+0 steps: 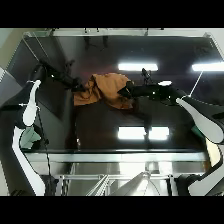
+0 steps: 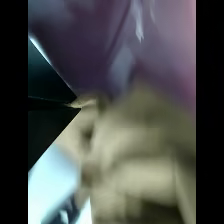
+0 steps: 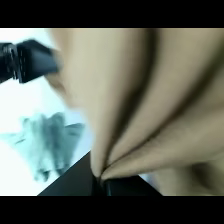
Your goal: Fold the shirts.
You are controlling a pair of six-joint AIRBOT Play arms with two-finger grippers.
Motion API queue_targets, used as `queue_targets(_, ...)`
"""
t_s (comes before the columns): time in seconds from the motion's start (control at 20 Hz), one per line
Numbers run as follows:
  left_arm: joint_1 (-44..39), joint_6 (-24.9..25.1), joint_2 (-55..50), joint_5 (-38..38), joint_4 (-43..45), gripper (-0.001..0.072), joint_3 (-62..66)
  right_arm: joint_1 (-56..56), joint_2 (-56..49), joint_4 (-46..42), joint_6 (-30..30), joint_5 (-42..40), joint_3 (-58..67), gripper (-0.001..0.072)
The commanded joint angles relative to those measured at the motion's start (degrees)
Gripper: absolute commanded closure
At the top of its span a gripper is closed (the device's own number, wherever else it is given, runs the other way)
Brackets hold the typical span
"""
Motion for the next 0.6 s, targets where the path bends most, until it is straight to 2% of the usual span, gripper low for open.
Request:
queue_targets(0.0, 1.1, 2.6, 6.2, 1.9, -14.0, 0.0689, 2.5, -2.8, 7.3, 1.4, -3.8, 7.5, 2.9, 0.0696)
queue_targets(0.15, 3.8, 5.2, 20.4, 2.0, -20.5, 0.0688, 2.4, -10.4, 22.1, 4.2, -6.6, 12.9, 6.1, 0.0695)
queue_targets(0.3, 7.4, 7.0, 38.7, -1.0, -20.2, 0.0688, 2.4, -21.0, 39.9, 8.2, -6.5, 13.6, 7.0, 0.0695)
queue_targets(0.45, 10.8, 7.0, 56.0, -8.8, -17.3, 0.0687, -3.5, -28.6, 52.9, 1.4, -4.3, 13.6, 7.0, 0.0695)
queue_targets(0.55, 12.0, 7.0, 63.6, -10.1, -13.9, 0.0687, -8.5, -28.8, 57.0, -6.6, -1.6, 13.7, 7.0, 0.0695)
